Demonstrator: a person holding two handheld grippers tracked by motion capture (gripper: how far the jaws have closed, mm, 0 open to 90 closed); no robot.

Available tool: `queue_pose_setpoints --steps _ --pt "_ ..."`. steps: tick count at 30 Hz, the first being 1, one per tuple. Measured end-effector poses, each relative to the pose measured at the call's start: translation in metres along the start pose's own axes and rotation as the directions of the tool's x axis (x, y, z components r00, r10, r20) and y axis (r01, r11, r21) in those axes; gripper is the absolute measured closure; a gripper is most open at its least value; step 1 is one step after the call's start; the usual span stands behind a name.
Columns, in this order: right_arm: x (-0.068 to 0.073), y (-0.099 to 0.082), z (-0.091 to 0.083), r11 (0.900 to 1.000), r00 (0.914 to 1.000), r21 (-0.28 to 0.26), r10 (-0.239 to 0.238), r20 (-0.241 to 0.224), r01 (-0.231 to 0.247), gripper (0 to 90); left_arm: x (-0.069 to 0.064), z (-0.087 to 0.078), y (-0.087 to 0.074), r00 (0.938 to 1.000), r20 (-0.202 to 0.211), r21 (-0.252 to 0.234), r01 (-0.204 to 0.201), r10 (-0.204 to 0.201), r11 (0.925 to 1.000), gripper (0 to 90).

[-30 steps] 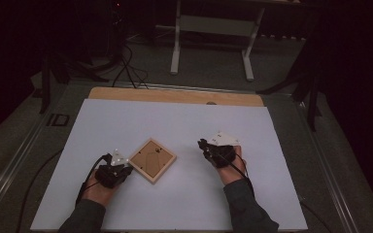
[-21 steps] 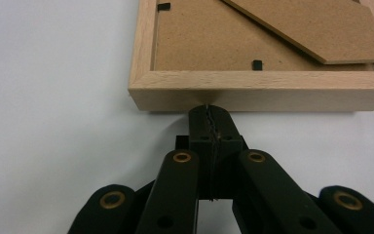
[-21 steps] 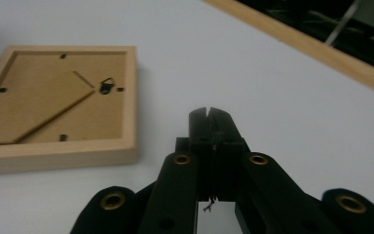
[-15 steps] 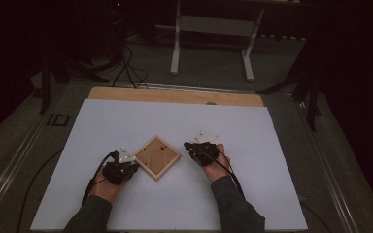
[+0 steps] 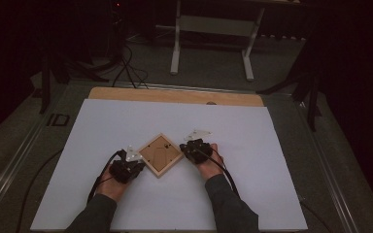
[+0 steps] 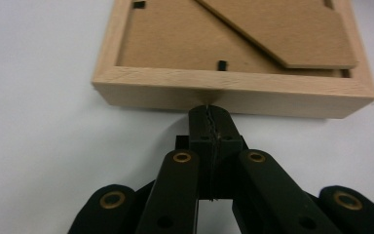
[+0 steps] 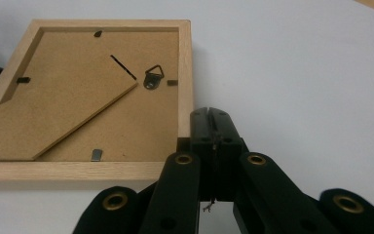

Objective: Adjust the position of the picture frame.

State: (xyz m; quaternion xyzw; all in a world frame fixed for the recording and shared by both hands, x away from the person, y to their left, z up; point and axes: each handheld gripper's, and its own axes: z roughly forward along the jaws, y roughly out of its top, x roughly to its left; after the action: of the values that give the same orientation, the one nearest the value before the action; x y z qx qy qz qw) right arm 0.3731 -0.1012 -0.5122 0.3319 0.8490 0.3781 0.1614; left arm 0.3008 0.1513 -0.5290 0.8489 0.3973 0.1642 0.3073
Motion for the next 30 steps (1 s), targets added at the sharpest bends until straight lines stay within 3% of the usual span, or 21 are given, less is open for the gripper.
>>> queue_pose_setpoints --steps 13,21,30 --pt "-0.008 -0.003 -0.004 0.9996 0.9981 0.022 0.016 0.060 -0.017 89.8 -0.013 0.008 0.009 0.9989 0.018 -0.010 -0.042 0.042 0.9991 89.7" --pt "-0.011 -0.006 -0.001 0.9979 0.9976 0.059 0.025 0.064 -0.029 89.8 -0.015 0.009 0.011 0.9987 0.016 -0.011 -0.048 0.048 0.9988 89.7" --pt "-0.012 -0.013 -0.008 0.9969 0.9968 0.057 0.051 0.062 -0.054 89.9 -0.020 0.012 0.014 0.9983 0.013 -0.012 -0.056 0.057 0.9983 89.7"
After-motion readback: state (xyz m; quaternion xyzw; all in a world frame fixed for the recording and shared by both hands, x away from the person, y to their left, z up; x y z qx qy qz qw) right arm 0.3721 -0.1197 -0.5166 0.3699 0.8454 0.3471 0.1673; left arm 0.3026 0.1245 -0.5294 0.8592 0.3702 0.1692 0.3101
